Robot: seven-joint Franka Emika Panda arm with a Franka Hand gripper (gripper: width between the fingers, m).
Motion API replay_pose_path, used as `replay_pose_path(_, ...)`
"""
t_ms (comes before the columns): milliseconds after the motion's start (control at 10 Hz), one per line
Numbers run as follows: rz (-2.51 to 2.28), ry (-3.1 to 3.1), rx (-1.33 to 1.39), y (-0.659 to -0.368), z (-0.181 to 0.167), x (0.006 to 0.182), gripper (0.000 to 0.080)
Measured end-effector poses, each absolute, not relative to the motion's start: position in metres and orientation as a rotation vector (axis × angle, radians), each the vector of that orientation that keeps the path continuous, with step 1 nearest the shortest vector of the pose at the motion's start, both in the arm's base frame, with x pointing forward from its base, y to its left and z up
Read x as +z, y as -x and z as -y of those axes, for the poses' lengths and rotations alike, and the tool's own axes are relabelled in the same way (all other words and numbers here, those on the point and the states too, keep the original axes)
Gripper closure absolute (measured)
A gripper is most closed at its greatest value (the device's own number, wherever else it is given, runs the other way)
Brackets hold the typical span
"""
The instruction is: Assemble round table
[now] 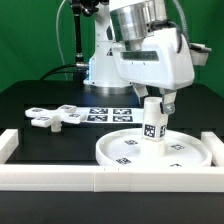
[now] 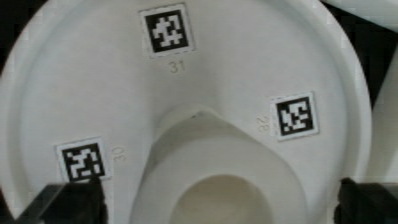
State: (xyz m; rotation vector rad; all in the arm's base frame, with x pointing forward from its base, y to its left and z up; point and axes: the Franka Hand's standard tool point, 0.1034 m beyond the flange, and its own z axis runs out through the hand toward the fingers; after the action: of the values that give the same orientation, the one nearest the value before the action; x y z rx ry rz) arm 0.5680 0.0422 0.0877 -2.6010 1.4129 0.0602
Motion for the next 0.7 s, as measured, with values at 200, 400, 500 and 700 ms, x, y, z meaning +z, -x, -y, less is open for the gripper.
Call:
replay_pose_path(200,-1.225,2.691,0.041,-0.5685,-0.0414,0.0868,0.0151)
replay_pose_path(400,-1.013,2.777,0.020,-0.5685,-0.0414,0.0867,0.0151)
replay_pose_path(500,-0.907,2.813,0.010,-0.5684,-0.0413,0.0867,0.0151)
replay_pose_path(700,-0.509,2.956,-0.018,-0.5679,-0.0427,0.0869,0.0151)
